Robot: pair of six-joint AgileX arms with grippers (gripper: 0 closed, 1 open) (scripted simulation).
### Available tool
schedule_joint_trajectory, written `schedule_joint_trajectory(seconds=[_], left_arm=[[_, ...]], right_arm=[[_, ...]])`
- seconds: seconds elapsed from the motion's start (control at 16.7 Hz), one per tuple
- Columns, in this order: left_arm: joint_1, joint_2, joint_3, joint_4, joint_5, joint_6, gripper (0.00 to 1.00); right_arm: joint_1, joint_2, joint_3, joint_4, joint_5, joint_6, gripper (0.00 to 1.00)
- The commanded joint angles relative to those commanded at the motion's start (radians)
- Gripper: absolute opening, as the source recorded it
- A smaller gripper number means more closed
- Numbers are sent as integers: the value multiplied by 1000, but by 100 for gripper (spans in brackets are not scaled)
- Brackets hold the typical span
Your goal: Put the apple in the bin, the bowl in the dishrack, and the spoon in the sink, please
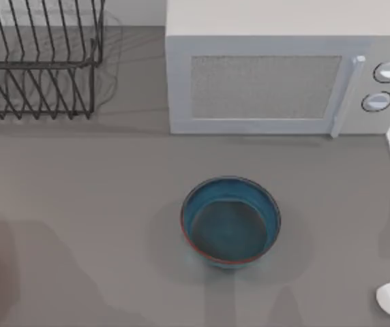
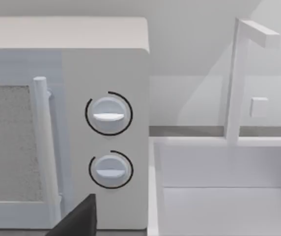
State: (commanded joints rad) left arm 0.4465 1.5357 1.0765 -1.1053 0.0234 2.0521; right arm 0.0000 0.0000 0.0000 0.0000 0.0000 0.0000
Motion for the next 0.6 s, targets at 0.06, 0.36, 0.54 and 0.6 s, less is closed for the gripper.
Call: schedule_joint_trajectory(seconds=[0.06,0.36,0.54,0.6], left_arm=[[2,7,-21,22,-1,2,0],[4,12,-34,34,-1,5,0],[4,12,-34,34,-1,5,23],[4,12,-34,34,-1,5,30]], right_arm=[[0,0,0,0,0,0,100],[0,0,0,0,0,0,100],[0,0,0,0,0,0,100],[0,0,0,0,0,0,100]])
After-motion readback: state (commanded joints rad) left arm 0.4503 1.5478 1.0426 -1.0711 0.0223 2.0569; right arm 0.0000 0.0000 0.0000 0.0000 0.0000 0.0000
